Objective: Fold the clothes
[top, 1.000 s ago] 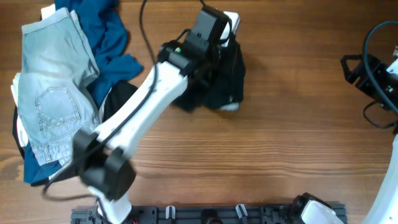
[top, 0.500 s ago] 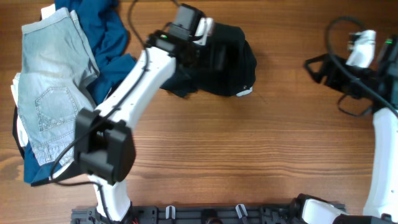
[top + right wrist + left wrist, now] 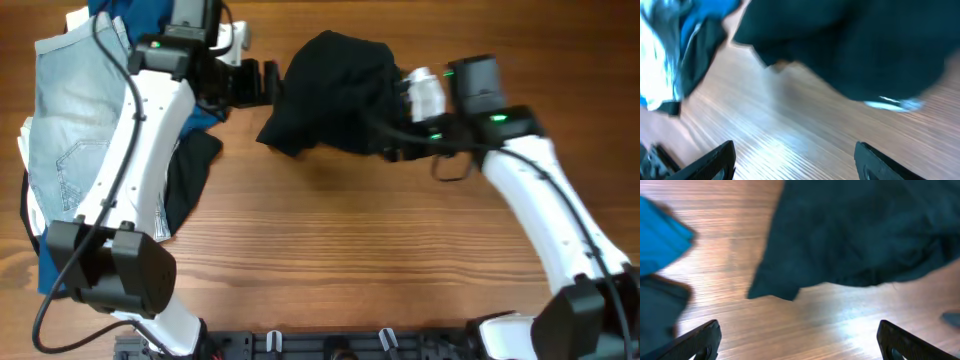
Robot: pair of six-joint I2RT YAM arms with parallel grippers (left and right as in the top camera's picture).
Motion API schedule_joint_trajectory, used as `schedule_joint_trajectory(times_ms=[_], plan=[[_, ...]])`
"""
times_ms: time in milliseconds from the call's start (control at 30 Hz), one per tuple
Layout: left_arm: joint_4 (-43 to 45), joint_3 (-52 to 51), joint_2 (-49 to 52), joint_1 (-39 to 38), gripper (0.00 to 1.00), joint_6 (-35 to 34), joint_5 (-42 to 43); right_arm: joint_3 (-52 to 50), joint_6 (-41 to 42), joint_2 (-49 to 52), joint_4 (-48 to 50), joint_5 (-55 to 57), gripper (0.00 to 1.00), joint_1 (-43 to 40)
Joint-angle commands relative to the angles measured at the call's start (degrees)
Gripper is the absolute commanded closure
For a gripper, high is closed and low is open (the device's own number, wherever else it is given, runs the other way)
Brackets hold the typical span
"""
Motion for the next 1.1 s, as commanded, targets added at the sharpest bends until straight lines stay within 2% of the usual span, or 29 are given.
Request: schedule_joint_trajectory(times_ms=[0, 167, 433, 900, 1000, 1067], plan=[[0.3, 0.3, -0.2, 5.6, 0.00, 1.4, -0.4, -0.9, -0.3, 4.0, 6.0, 7.9, 0.23, 8.1], [-0.2, 0.3, -0.2, 10.1, 0.00, 1.4, -0.4, -0.9, 3.5, 12.4, 16.9, 17.7, 0.24, 13.3], [0.1, 0.3, -0.2, 10.9, 0.00, 1.5, -0.8, -0.9, 3.6, 24.1, 31.6, 18.3, 0.31, 13.4], [0.4, 0.3, -0.2, 10.9, 0.00, 1.4, -0.8, -0.9, 2.4, 34.1, 43.3, 21.1, 0.31, 13.4], [0.5, 0.3, -0.2, 10.9, 0.00, 1.4, -0.8, -0.9, 2.4, 35.9, 42.5, 22.8, 0.36, 13.4], [0.5, 0.3, -0.2, 10.9, 0.00, 1.4, -0.8, -0.9, 2.5, 37.0, 41.5, 25.3, 0.50, 13.4]])
